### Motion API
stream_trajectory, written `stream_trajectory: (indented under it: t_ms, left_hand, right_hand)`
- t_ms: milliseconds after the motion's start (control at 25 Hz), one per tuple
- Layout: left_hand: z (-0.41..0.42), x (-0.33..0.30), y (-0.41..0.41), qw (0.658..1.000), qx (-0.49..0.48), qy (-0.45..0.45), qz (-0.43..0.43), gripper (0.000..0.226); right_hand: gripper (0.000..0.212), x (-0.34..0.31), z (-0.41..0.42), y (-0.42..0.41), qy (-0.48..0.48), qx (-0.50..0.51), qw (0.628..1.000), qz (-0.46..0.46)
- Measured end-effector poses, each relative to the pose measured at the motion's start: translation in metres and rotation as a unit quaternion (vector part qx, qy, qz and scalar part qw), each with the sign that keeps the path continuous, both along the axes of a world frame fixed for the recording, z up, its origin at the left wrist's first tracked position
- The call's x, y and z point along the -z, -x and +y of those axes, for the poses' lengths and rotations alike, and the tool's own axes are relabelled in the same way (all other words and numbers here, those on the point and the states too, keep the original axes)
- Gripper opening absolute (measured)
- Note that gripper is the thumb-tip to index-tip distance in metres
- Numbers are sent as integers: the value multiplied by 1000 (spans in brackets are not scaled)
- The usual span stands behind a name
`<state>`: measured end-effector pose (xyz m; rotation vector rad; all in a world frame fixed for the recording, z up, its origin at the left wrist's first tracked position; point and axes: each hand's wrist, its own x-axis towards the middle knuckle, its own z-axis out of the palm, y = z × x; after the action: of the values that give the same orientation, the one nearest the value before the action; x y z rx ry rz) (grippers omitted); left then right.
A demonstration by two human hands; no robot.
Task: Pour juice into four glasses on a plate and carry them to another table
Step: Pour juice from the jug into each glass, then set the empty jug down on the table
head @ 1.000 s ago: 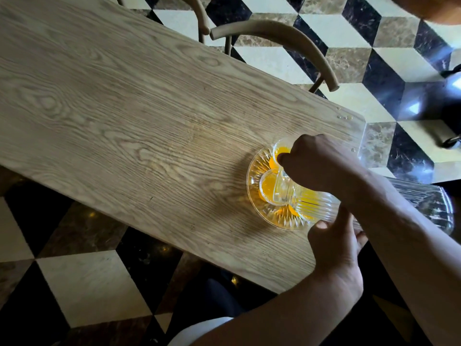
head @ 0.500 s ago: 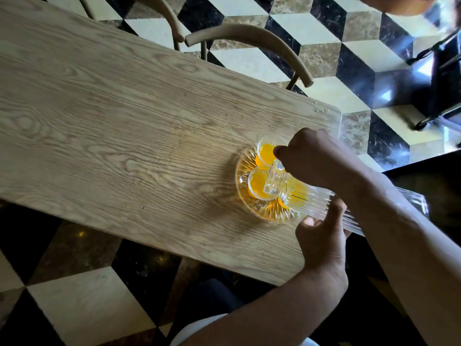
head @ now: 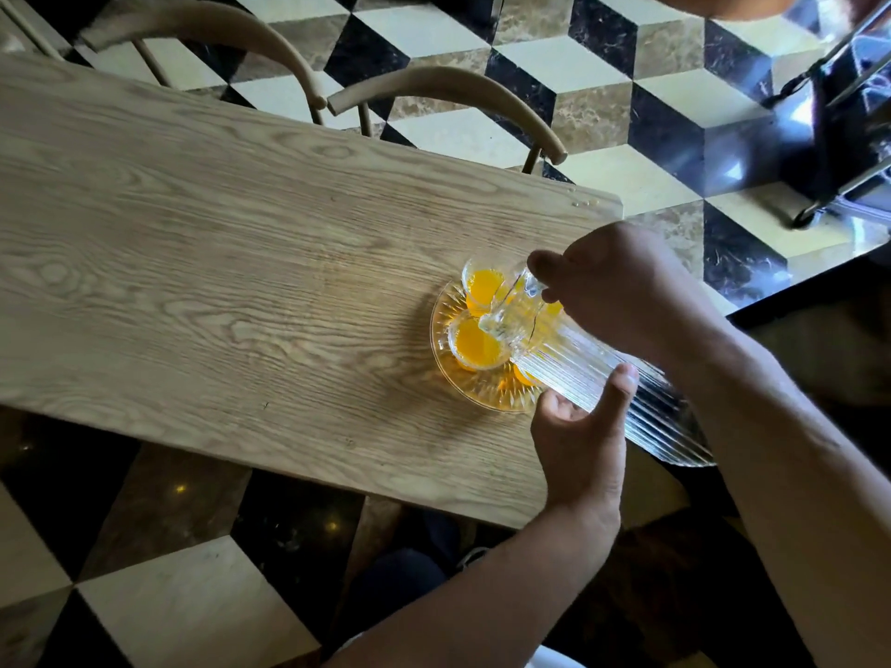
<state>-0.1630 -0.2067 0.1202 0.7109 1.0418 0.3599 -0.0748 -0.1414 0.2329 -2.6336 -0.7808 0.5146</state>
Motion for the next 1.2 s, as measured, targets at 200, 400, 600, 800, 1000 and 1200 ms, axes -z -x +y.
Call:
stream_trajectory:
  t_ms: [200,400,600,800,1000,1200]
  left_hand:
    - [-12,5,20,997,17,-69,-8,63]
    - [-23,1,44,990,29,-135,-32,73]
    - [-18,-6,76,979,50,-188,-64,52]
    - [2,4,111,968,71,-239,-14,73]
    - [42,-1,143,961,106,-254,-13,67]
    - [107,2,164,957,154,-245,-15,72]
  right_hand:
    - [46,-12,-38,12,-100,30,994,38]
    - [45,-20,-76,33,-185,46,980,53]
    - [45,-18,-104,60,-315,58,941,110]
    - [49,-11,-107,88,-367,35,917,152]
    - [46,-13,-84,118,-417,47,872,254]
    - [31,-7,-45,133,-418,48,858,294]
